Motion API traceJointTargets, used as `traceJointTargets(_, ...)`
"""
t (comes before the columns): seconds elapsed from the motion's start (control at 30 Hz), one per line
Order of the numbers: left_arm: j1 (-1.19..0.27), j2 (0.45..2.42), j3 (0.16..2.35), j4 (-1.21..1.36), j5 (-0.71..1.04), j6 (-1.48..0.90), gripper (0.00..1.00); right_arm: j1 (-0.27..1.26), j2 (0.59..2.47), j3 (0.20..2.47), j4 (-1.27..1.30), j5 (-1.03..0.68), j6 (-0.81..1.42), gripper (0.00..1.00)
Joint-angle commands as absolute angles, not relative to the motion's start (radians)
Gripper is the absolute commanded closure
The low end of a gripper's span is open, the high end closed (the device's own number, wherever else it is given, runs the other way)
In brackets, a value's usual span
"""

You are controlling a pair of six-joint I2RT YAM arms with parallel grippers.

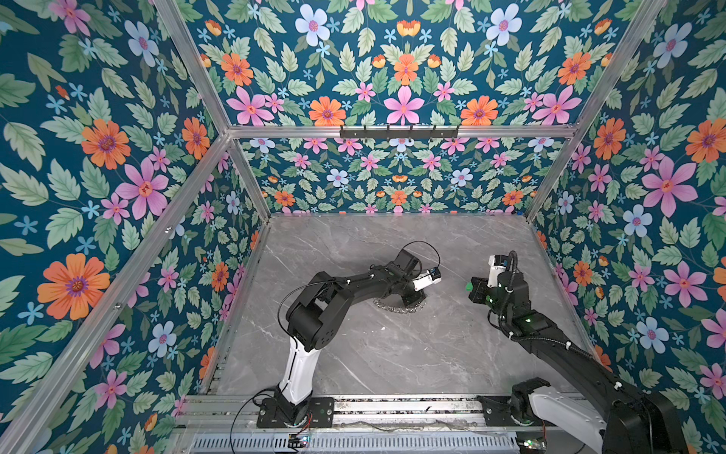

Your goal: Put the keys on the keyring

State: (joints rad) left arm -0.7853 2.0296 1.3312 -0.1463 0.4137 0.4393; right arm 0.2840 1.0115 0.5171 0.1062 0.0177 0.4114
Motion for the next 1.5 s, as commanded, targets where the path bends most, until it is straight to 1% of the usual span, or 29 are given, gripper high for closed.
traceJointTargets(0.0, -0.785, 1.982, 1.292, -0.087, 0.416, 0.413, 1.00, 0.283, 1.006, 0.526, 0.101, 0.012, 0.405, 1.00)
traceJointTargets(0.07, -0.782, 1.923, 1.245, -0.027, 0.430, 0.391, 1.00, 0.283, 1.000, 0.531, 0.097, -0.018, 0.398, 1.00)
traceJointTargets(0.17, -0.769, 1.814, 1.164, 0.096, 0.498, 0.334, 1.00, 0.283, 0.992, 0.549, 0.097, -0.129, 0.396, 1.00)
traceJointTargets(0.3, -0.755, 1.682, 1.050, 0.304, 0.605, 0.253, 1.00, 0.283, 0.996, 0.598, 0.097, -0.343, 0.422, 1.00)
traceJointTargets(0.43, -0.735, 1.604, 0.974, 0.508, 0.690, 0.123, 1.00, 0.287, 1.015, 0.642, 0.136, -0.579, 0.481, 1.00)
traceJointTargets(0.53, -0.726, 1.572, 0.930, 0.675, 0.732, 0.006, 1.00, 0.297, 1.011, 0.667, 0.159, -0.667, 0.518, 1.00)
traceJointTargets(0.63, -0.717, 1.562, 0.887, 0.888, 0.767, -0.131, 1.00, 0.312, 0.999, 0.695, 0.161, -0.710, 0.532, 1.00)
traceJointTargets(0.77, -0.713, 1.570, 0.862, 1.047, 0.777, -0.227, 1.00, 0.337, 0.990, 0.729, 0.147, -0.729, 0.534, 1.00)
traceJointTargets(1.03, -0.704, 1.603, 0.839, 1.295, 0.822, -0.377, 1.00, 0.365, 1.018, 0.767, 0.111, -0.682, 0.518, 1.00)
traceJointTargets(1.27, -0.692, 1.637, 0.839, 1.418, 0.818, -0.486, 1.00, 0.373, 1.008, 0.775, 0.104, -0.606, 0.514, 1.00)
traceJointTargets(1.47, -0.679, 1.668, 0.855, 1.491, 0.816, -0.615, 1.00, 0.372, 0.977, 0.779, 0.096, -0.574, 0.503, 1.00)
